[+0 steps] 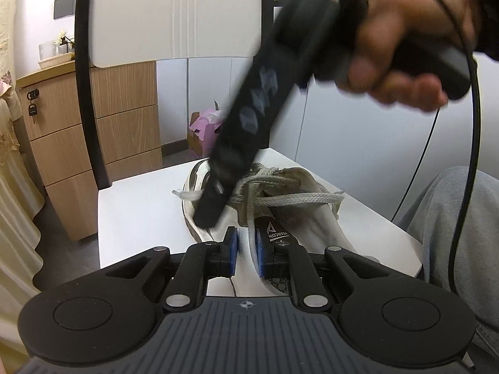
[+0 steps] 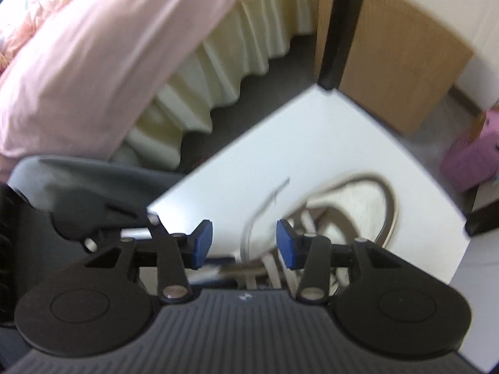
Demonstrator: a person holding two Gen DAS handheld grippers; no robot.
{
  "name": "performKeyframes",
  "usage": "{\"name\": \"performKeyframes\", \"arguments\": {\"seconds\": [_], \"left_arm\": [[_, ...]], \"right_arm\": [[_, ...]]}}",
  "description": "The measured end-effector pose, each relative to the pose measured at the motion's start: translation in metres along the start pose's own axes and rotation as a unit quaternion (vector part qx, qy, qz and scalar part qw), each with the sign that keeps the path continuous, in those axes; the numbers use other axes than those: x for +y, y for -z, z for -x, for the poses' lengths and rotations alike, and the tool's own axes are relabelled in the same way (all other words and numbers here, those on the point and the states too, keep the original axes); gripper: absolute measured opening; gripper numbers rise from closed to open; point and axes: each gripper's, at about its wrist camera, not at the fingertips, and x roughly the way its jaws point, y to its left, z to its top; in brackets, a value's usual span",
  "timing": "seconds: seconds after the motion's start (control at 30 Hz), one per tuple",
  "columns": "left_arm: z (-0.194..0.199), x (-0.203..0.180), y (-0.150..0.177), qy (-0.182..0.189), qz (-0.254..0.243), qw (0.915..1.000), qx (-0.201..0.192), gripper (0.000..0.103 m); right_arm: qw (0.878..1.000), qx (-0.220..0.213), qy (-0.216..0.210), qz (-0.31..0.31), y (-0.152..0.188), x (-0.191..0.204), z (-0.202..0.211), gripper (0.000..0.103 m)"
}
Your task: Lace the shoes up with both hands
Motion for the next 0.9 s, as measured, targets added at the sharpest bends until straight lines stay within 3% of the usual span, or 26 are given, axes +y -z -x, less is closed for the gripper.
{"name": "performKeyframes", "arguments": {"seconds": [0.07,0.13,0.23,0.33,0.6,0.9], "left_arm": [[0.0,0.0,0.0,0.001,0.0,1.0,0.0,0.015],[0.0,-0.001,0.0,0.001,-0.002,1.0,-0.001,0.015],[-0.001,-0.002,0.001,0.001,-0.005,1.0,-0.001,0.015],[-0.003,-0.002,0.0,0.002,-0.003,1.0,0.002,0.015],[-0.007,-0.005,-0.003,0.002,-0.011,0.9999,0.006,0.015],[-0.01,-0.01,-0.007,0.001,-0.022,0.9997,0.009,0.016]], "right_arm": [[1.0,-0.003,-0.004,-0.004,0.005,-0.002,-0.005,0.014],[1.0,-0.016,-0.014,-0.02,0.008,-0.004,-0.004,0.004],[0.998,-0.041,-0.027,-0.039,0.008,-0.005,0.002,0.003],[0.994,-0.093,-0.039,-0.033,-0.003,0.002,0.024,0.003],[0.98,-0.192,-0.047,0.017,-0.067,0.034,0.105,0.003],[0.966,-0.231,-0.082,0.088,-0.125,0.097,0.152,0.002]]}}
